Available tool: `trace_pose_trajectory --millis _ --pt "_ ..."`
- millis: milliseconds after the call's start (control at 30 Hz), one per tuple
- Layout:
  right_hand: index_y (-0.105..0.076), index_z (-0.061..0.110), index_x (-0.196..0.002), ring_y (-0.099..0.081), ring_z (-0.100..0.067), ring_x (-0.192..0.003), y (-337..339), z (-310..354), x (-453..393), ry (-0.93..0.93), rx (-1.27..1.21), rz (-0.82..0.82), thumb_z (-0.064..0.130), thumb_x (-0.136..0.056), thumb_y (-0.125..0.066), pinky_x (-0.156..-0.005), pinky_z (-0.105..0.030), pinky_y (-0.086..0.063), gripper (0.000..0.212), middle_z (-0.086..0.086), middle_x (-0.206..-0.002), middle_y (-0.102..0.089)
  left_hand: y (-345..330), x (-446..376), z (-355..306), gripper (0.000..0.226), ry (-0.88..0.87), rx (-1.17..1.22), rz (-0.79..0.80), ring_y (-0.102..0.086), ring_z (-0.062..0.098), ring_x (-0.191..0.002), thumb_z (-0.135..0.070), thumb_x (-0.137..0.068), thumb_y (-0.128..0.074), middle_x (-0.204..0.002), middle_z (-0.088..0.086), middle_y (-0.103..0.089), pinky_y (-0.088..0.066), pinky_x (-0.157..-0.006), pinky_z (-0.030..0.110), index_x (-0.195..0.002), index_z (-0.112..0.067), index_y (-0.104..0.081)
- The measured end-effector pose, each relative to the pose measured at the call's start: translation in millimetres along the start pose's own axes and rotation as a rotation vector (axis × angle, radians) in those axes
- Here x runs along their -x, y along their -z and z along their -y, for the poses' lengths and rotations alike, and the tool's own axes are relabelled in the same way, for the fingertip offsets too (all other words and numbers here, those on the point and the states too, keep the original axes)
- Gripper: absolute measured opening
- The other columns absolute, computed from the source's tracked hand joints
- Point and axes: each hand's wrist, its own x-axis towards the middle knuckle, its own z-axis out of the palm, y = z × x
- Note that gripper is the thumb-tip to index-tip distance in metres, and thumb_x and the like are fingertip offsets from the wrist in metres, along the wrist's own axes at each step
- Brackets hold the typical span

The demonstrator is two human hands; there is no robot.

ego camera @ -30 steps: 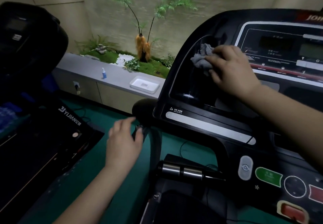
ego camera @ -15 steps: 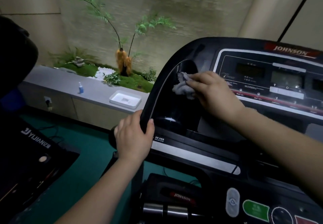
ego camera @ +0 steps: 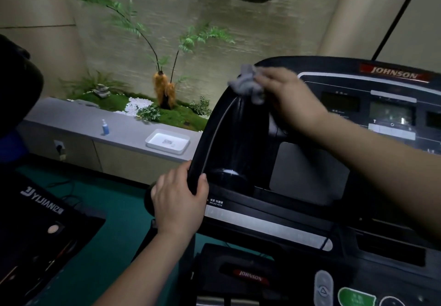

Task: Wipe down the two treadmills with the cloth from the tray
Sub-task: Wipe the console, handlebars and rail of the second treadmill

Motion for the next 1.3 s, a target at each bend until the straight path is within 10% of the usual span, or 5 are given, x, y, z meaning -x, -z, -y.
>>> trace_pose_trajectory --millis 400,600,833,1067,1300 --pt "-0.057 0.011 -0.131 -0.046 -0.031 -0.128 -20.5 35.9 3.0 0.166 -0.015 0.147 0.019 -0.092 -0.046 -0.108 -0.04 -0.036 0.041 -0.014 -0.14 -0.05 -1.0 0.5 0.3 0.049 0.002 0.01 -0.018 -0.05 0.017 -0.104 -0.056 -0.085 -0.031 -0.107 -0.011 -0.063 -0.037 -0.093 0.039 -0.117 -0.029 -0.056" --pt "-0.065 0.018 -0.121 -0.054 -0.023 -0.115 -23.2 0.4 -33.9 -0.085 -0.023 0.077 0.019 -0.09 -0.05 -0.099 -0.037 -0.043 0.034 -0.01 -0.124 -0.059 -0.9 0.4 0.4 0.043 0.001 0.015 -0.033 -0.051 0.018 -0.101 -0.053 -0.085 -0.035 -0.103 -0.01 -0.064 -0.037 -0.091 0.038 -0.114 -0.029 -0.057" --pt "-0.064 0.014 -0.124 -0.055 -0.028 -0.118 -49.1 88.3 28.9 0.488 -0.117 0.175 0.029 -0.094 -0.049 -0.102 -0.036 -0.044 0.037 -0.011 -0.134 -0.057 -0.9 0.4 -0.5 0.042 -0.001 0.009 -0.061 -0.052 0.021 -0.098 -0.052 -0.083 -0.037 -0.1 -0.006 -0.064 -0.038 -0.087 0.038 -0.11 -0.026 -0.058" --pt "-0.069 0.019 -0.113 -0.053 -0.037 -0.106 5.7 15.3 -28.6 0.097 0.153 0.057 0.024 -0.089 -0.049 -0.089 -0.041 -0.046 0.031 -0.016 -0.117 -0.055 -0.3 1.5 -0.9 0.041 -0.001 0.034 -0.049 -0.05 0.017 -0.1 -0.053 -0.085 -0.037 -0.103 -0.011 -0.063 -0.035 -0.091 0.036 -0.113 -0.031 -0.057" --pt "-0.068 0.008 -0.084 -0.055 -0.037 -0.077 0.8 31.8 5.0 0.205 0.181 0.243 0.032 -0.081 -0.044 -0.068 -0.043 -0.051 0.034 -0.016 -0.091 -0.06 -2.9 0.6 1.1 0.048 0.002 0.015 -0.042 -0.05 0.018 -0.103 -0.055 -0.085 -0.034 -0.107 -0.009 -0.063 -0.035 -0.093 0.037 -0.117 -0.029 -0.057"
